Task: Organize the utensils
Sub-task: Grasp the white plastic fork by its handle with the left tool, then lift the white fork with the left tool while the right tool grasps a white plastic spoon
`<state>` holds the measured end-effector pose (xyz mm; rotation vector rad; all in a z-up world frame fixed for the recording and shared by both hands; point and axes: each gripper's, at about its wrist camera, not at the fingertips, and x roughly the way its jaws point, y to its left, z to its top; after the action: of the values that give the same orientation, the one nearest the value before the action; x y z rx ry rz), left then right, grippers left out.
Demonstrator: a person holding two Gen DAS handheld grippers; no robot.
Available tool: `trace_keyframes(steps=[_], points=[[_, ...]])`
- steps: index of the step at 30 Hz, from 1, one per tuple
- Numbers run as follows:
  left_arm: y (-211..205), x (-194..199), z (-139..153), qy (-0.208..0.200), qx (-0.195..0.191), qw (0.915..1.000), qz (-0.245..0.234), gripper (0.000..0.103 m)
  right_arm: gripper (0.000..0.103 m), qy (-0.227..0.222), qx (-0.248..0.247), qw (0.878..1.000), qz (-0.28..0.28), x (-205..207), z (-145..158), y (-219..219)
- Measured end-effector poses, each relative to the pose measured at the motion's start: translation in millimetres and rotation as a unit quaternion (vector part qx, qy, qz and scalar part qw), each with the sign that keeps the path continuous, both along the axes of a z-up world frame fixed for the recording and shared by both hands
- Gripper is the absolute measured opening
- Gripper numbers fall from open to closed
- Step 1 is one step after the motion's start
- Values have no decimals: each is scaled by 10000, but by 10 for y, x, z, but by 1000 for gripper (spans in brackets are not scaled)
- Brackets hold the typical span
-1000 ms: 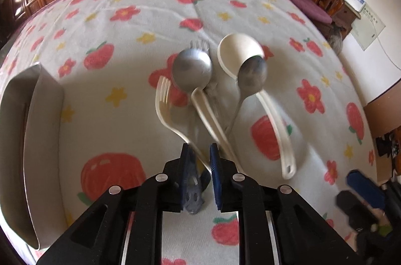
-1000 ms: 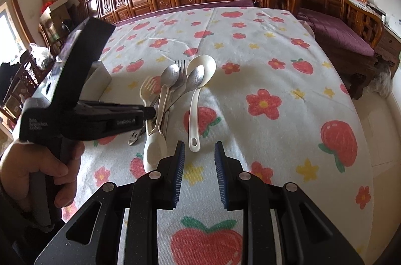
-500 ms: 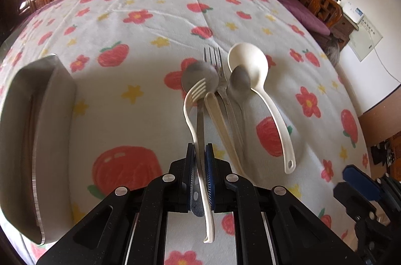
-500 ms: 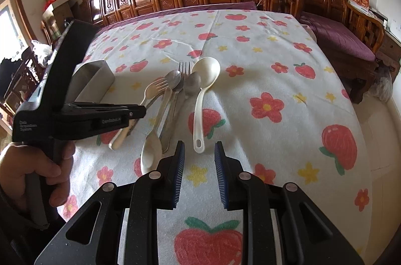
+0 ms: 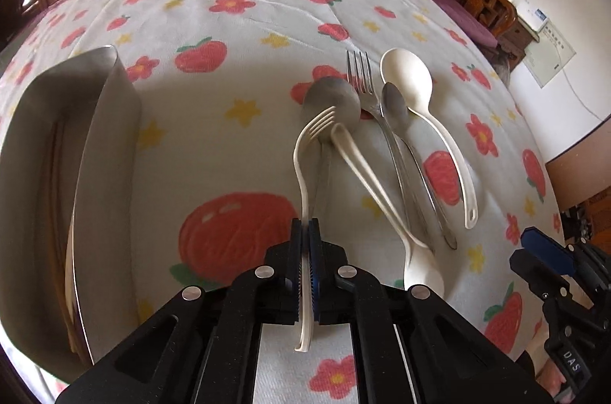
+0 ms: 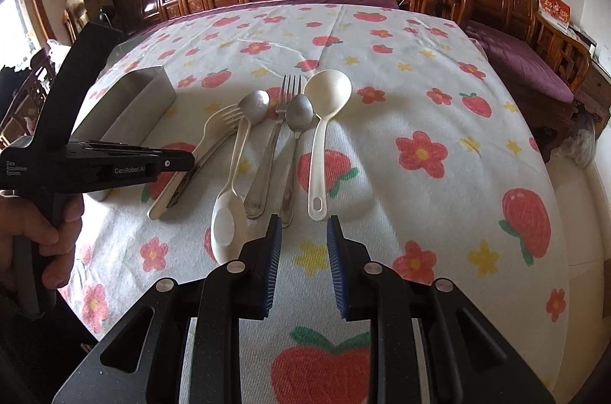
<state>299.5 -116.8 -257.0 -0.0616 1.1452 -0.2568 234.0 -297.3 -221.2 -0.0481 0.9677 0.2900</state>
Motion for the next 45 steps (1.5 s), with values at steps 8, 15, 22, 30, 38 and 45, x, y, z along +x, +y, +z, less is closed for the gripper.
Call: trace_keyframes(steps=[8, 15, 22, 30, 38, 45], points=[[-26, -13, 46, -194, 182, 9995, -140, 2, 27, -57, 40, 10000, 31, -14, 38, 14], [114, -172, 246, -554, 157, 9980, -275, 2, 27, -24, -25, 9997, 246, -29, -21, 211], [318, -377, 427, -912, 99, 9946, -480, 2, 27, -11, 9, 9992, 396, 93, -57, 504], [486, -486, 625, -1232, -128, 9907, -562, 2, 27, 303, -166, 9982, 491, 418, -176, 767], [625, -567, 791, -1475, -191, 9870, -611, 3, 26, 627, -401, 9958, 535, 653, -338, 909], [745, -620, 923, -1670, -68, 9842, -585, 3, 17, 711, -762, 9928, 586, 653, -416, 1029]])
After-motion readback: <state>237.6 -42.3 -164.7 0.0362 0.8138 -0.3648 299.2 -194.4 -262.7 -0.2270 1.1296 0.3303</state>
